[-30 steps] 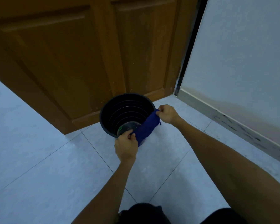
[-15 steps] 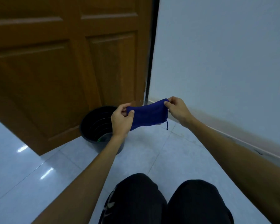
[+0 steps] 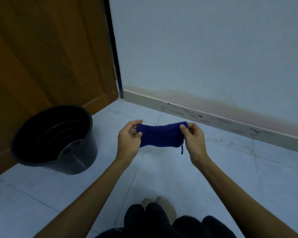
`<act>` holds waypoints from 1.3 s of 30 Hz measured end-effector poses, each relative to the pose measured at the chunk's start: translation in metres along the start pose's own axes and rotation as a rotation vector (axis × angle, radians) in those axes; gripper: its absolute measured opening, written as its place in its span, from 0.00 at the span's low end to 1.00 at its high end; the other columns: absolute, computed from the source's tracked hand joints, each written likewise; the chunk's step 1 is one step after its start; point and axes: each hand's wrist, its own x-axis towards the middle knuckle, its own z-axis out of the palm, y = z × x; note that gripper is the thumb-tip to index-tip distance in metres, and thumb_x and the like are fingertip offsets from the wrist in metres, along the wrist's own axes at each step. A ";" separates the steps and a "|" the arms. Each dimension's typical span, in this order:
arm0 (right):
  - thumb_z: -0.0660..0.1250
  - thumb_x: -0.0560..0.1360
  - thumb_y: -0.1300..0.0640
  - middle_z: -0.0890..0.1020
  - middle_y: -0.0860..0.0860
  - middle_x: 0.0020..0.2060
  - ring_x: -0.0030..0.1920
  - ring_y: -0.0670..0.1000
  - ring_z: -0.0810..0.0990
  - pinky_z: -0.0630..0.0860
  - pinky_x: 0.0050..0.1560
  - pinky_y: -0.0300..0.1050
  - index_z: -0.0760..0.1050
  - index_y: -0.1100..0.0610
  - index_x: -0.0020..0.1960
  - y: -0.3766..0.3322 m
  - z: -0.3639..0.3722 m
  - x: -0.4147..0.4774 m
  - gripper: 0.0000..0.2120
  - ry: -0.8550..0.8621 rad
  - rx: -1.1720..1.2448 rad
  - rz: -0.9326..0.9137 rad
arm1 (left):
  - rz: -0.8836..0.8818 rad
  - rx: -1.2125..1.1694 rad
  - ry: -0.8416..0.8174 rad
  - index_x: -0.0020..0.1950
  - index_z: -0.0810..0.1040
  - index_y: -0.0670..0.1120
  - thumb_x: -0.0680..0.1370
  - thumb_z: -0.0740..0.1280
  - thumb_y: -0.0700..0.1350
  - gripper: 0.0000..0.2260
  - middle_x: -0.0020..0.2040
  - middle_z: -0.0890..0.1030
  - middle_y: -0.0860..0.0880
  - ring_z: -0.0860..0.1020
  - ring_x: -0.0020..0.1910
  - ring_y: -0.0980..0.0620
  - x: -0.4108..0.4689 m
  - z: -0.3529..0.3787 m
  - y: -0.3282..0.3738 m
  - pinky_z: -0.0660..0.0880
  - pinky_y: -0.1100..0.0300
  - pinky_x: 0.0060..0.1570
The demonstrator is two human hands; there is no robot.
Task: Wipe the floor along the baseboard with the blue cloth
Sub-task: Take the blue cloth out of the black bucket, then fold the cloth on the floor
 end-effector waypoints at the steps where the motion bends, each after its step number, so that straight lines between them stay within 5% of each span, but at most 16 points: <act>1: 0.64 0.83 0.56 0.84 0.50 0.47 0.45 0.47 0.82 0.77 0.38 0.40 0.76 0.57 0.56 0.018 0.000 0.004 0.05 0.007 0.021 0.022 | -0.010 -0.008 -0.025 0.64 0.77 0.53 0.79 0.65 0.29 0.21 0.59 0.82 0.52 0.82 0.58 0.50 0.002 0.006 -0.016 0.84 0.55 0.52; 11: 0.65 0.81 0.64 0.86 0.52 0.45 0.45 0.47 0.84 0.80 0.43 0.37 0.78 0.57 0.52 0.152 0.004 0.016 0.04 0.034 0.043 0.214 | -0.213 0.031 -0.120 0.53 0.82 0.52 0.75 0.67 0.24 0.23 0.51 0.86 0.53 0.85 0.53 0.52 0.017 0.040 -0.148 0.81 0.65 0.47; 18: 0.67 0.79 0.63 0.85 0.52 0.41 0.42 0.48 0.84 0.80 0.44 0.42 0.80 0.57 0.49 0.167 0.005 0.019 0.04 0.224 0.105 0.331 | -0.332 -0.103 -0.046 0.50 0.86 0.49 0.73 0.65 0.24 0.21 0.43 0.86 0.51 0.84 0.43 0.56 0.027 0.060 -0.149 0.80 0.64 0.42; 22: 0.69 0.79 0.60 0.85 0.55 0.50 0.51 0.54 0.83 0.81 0.48 0.49 0.79 0.59 0.57 0.198 0.021 0.084 0.08 0.182 0.096 0.546 | -0.419 -0.057 -0.054 0.65 0.80 0.49 0.77 0.68 0.35 0.18 0.55 0.82 0.50 0.80 0.50 0.53 0.089 0.097 -0.162 0.78 0.61 0.47; 27: 0.74 0.76 0.57 0.77 0.56 0.65 0.57 0.55 0.80 0.82 0.55 0.51 0.67 0.57 0.73 0.227 0.035 0.123 0.29 0.056 -0.159 0.627 | -0.477 0.249 -0.243 0.78 0.64 0.45 0.80 0.68 0.40 0.28 0.72 0.73 0.45 0.74 0.56 0.51 0.124 0.117 -0.211 0.74 0.63 0.47; 32: 0.72 0.75 0.65 0.75 0.59 0.66 0.53 0.54 0.76 0.79 0.50 0.47 0.59 0.56 0.77 0.234 0.037 0.119 0.35 0.053 -0.273 0.560 | -0.420 0.370 -0.202 0.77 0.66 0.43 0.81 0.64 0.38 0.24 0.64 0.77 0.43 0.75 0.52 0.51 0.131 0.114 -0.226 0.71 0.68 0.36; 39: 0.74 0.75 0.64 0.77 0.59 0.64 0.57 0.58 0.81 0.82 0.50 0.49 0.64 0.55 0.74 0.218 0.021 0.137 0.32 0.057 -0.308 0.545 | -0.416 0.376 -0.171 0.73 0.70 0.43 0.80 0.67 0.36 0.21 0.54 0.77 0.47 0.77 0.46 0.53 0.128 0.110 -0.231 0.75 0.65 0.39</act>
